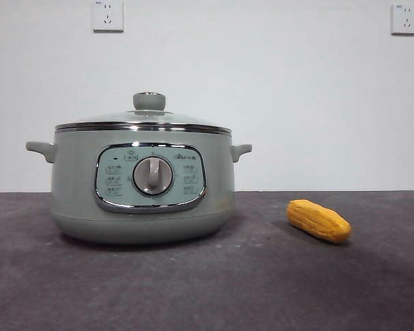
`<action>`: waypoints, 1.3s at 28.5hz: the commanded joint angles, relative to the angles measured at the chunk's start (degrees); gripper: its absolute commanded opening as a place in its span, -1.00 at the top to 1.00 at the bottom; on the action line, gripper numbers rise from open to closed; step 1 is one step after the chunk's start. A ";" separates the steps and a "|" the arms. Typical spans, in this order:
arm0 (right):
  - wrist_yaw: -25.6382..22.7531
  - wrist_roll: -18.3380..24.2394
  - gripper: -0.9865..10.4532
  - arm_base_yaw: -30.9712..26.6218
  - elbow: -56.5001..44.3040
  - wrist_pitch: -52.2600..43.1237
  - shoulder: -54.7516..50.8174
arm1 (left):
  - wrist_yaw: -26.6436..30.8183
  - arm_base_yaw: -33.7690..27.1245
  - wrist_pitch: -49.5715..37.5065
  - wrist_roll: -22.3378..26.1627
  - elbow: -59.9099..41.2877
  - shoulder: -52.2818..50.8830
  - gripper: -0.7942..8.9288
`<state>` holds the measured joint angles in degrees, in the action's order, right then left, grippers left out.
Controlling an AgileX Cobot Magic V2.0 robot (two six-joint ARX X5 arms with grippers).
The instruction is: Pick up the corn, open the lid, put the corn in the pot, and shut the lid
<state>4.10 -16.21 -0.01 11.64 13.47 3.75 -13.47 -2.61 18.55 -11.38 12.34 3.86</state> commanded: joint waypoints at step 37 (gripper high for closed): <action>20.17 21.73 0.06 0.00 54.53 52.52 38.10 | -22.97 2.58 34.51 7.93 45.31 30.34 -0.24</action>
<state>24.05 5.34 -0.01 65.91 66.19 41.87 -36.07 -0.21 53.30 -3.14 57.23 34.28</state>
